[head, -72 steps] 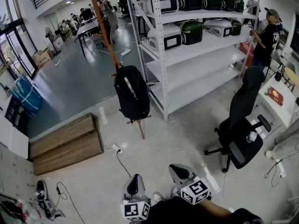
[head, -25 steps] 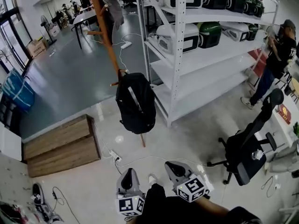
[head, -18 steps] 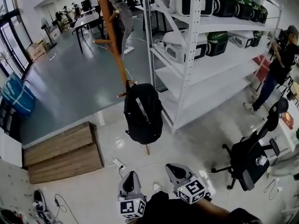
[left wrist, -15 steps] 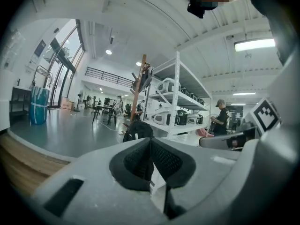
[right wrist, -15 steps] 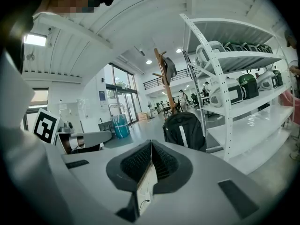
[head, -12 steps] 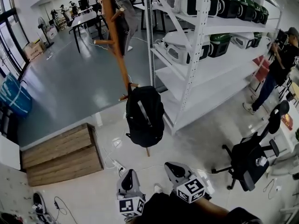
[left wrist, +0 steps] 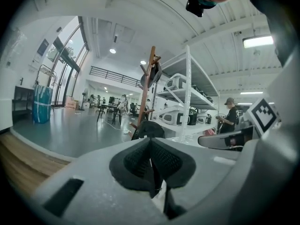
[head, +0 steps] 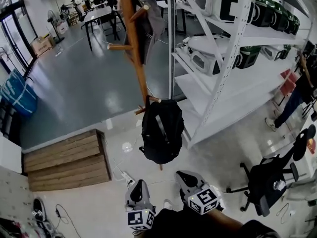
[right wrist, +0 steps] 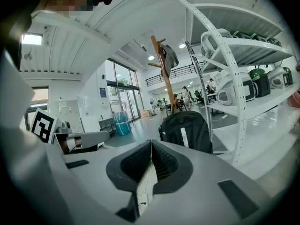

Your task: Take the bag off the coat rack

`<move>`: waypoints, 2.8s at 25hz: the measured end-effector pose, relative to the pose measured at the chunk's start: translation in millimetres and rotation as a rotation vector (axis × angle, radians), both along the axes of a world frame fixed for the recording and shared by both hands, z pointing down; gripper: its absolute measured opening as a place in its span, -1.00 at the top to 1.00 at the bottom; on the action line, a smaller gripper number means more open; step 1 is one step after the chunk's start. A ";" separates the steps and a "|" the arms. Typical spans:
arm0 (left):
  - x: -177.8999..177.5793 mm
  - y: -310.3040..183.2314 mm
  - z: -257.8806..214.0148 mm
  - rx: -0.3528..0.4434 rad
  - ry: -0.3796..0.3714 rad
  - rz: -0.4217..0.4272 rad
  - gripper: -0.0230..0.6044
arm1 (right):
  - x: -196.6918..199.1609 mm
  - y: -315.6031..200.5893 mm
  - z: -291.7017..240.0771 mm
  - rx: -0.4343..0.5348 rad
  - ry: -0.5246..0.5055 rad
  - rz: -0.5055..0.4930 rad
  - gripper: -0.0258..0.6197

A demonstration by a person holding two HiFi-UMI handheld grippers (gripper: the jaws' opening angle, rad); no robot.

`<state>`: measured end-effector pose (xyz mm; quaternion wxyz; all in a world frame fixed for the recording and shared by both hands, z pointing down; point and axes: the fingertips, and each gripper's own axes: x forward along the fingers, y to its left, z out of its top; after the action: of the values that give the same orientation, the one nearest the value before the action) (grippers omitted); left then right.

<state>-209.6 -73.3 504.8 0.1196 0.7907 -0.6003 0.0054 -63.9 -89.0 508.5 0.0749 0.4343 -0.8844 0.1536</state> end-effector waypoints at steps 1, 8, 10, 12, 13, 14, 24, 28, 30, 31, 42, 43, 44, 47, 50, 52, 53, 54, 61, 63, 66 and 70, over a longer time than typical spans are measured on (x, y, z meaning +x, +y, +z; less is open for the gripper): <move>-0.3 -8.6 0.4 0.004 -0.006 -0.016 0.87 | -0.9 -12.2 0.4 0.003 -0.003 -0.019 0.88; 12.6 -79.5 5.9 -0.003 -0.026 -0.127 0.87 | 4.4 -101.0 -6.8 0.043 -0.010 -0.147 0.88; 19.8 -98.7 6.2 -0.010 -0.029 -0.145 0.87 | 12.6 -124.4 -8.4 0.047 -0.013 -0.158 0.88; 25.2 -115.4 5.9 -0.018 -0.035 -0.161 0.87 | 22.1 -144.8 -8.2 0.049 -0.016 -0.159 0.88; 27.9 -123.0 6.4 -0.018 -0.041 -0.169 0.87 | 27.2 -154.3 -7.1 0.052 -0.017 -0.161 0.88; 30.4 -130.2 7.5 -0.016 -0.047 -0.177 0.87 | 32.5 -163.7 -5.2 0.054 -0.017 -0.164 0.88; 49.4 -185.1 19.6 -0.010 -0.063 -0.267 0.87 | 67.2 -233.6 16.9 0.048 0.025 -0.206 0.88; 50.7 -196.5 25.0 -0.006 -0.089 -0.288 0.87 | 68.3 -255.9 21.4 0.056 0.025 -0.233 0.88; 48.3 -200.1 27.8 -0.008 -0.096 -0.308 0.86 | 67.3 -265.2 23.8 0.057 0.022 -0.244 0.87; 46.3 -201.9 29.5 -0.013 -0.099 -0.319 0.86 | 66.8 -269.6 24.9 0.057 0.023 -0.248 0.87; 39.3 -225.4 60.9 -0.117 -0.142 -0.322 0.27 | 69.7 -316.1 46.3 0.035 0.061 -0.247 0.50; 39.7 -228.2 63.6 -0.126 -0.140 -0.320 0.23 | 70.2 -320.0 49.4 0.029 0.069 -0.245 0.44; 40.0 -231.0 65.5 -0.135 -0.134 -0.321 0.19 | 70.8 -324.0 51.8 0.025 0.076 -0.242 0.37; 37.5 -238.1 69.9 -0.149 -0.121 -0.326 0.15 | 70.8 -334.5 58.6 0.015 0.092 -0.240 0.28; 33.2 -243.3 75.0 -0.153 -0.127 -0.330 0.12 | 68.5 -343.4 67.9 0.000 0.109 -0.247 0.24; 29.9 -245.5 76.9 -0.151 -0.131 -0.338 0.12 | 67.4 -348.5 73.2 -0.007 0.116 -0.250 0.21; 27.9 -246.7 77.2 -0.152 -0.130 -0.343 0.12 | 66.6 -351.0 75.2 -0.010 0.118 -0.252 0.21; 25.7 -247.8 77.3 -0.155 -0.128 -0.348 0.12 | 65.3 -353.1 76.9 -0.013 0.119 -0.256 0.21; 18.1 -256.1 89.6 -0.200 -0.109 -0.349 0.12 | 54.5 -362.7 90.6 -0.028 0.137 -0.279 0.18; 19.0 -259.6 92.9 -0.215 -0.096 -0.340 0.11 | 51.4 -365.7 94.6 -0.033 0.141 -0.285 0.18; 19.1 -265.1 98.2 -0.216 -0.088 -0.321 0.11 | 47.7 -368.7 100.6 -0.046 0.145 -0.296 0.18; 22.1 -270.0 105.0 -0.235 -0.085 -0.298 0.15 | 45.6 -369.5 105.1 -0.052 0.145 -0.294 0.19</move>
<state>-187.5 -343.2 609.8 0.1853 0.6729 -0.7103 0.0910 -18.2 -458.5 613.6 0.1712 0.3079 -0.9265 0.1321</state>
